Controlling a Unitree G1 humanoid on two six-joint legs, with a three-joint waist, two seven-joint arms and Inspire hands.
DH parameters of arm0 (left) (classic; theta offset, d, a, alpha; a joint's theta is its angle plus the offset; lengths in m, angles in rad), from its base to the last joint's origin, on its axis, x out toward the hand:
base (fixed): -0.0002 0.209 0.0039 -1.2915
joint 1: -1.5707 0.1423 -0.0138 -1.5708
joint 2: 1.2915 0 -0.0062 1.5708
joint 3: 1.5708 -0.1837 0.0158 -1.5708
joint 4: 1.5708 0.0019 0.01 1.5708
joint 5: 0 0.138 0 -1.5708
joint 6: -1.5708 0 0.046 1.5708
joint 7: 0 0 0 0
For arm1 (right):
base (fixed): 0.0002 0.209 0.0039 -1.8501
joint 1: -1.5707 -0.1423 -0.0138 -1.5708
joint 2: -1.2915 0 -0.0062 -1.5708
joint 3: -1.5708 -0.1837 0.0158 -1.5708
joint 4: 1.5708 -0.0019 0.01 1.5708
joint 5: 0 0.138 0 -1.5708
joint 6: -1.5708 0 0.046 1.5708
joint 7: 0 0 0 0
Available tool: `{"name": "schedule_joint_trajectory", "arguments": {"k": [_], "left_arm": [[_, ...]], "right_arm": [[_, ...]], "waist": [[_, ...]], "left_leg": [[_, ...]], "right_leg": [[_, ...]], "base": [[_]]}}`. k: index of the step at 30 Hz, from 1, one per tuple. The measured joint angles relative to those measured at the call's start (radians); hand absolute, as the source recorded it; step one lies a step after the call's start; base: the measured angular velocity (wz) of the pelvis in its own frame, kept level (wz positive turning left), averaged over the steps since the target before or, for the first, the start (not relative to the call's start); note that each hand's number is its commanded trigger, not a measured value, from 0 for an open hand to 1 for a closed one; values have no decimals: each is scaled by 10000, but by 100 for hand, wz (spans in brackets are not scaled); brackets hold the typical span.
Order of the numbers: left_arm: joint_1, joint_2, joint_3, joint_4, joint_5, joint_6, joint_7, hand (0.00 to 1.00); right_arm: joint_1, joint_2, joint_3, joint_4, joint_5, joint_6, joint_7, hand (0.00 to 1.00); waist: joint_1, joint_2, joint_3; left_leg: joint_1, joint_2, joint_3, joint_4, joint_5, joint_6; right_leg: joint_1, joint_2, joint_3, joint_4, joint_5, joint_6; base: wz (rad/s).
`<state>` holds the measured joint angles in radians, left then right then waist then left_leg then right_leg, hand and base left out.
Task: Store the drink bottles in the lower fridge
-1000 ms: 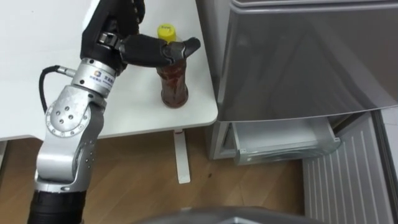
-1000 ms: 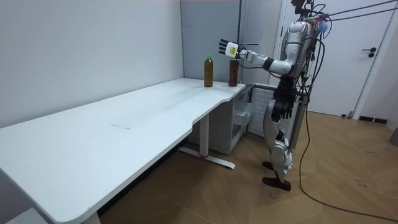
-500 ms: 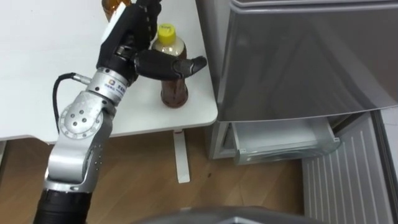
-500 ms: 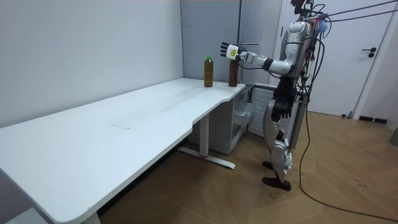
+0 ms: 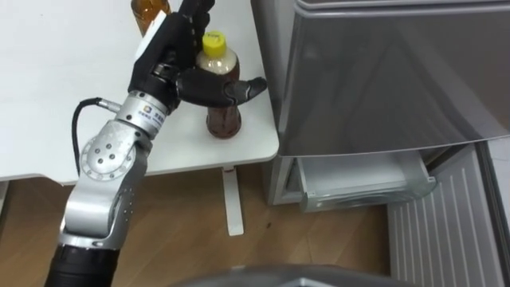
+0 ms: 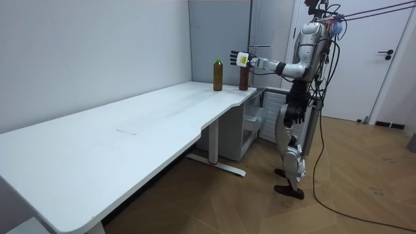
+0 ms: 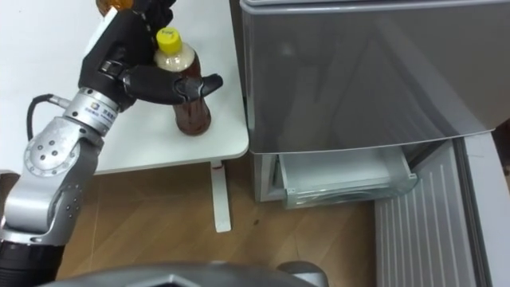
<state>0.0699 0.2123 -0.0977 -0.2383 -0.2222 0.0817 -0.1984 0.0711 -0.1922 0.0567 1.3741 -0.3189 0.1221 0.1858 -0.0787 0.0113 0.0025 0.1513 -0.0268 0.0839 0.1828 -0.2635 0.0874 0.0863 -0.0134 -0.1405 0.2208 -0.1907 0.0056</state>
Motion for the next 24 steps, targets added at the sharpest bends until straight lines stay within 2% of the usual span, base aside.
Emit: {"name": "schedule_joint_trajectory", "arguments": {"k": [14,24], "left_arm": [[114,-4,-59,239,0,1,149,0],[114,-23,-62,500,0,6,140,0]], "right_arm": [[0,-2,12,1,-3,8,-96,0],[2,-1,15,-8,-10,14,78,0]], "waist": [[-18,156,37],[-64,135,49]], "left_leg": [[-11,0,-7,-16,0,0],[-30,0,-36,-13,-1,0]], "right_leg": [[-5,11,3,1,0,0],[-9,3,-10,1,0,0]], "base": [[0],[0]]}}
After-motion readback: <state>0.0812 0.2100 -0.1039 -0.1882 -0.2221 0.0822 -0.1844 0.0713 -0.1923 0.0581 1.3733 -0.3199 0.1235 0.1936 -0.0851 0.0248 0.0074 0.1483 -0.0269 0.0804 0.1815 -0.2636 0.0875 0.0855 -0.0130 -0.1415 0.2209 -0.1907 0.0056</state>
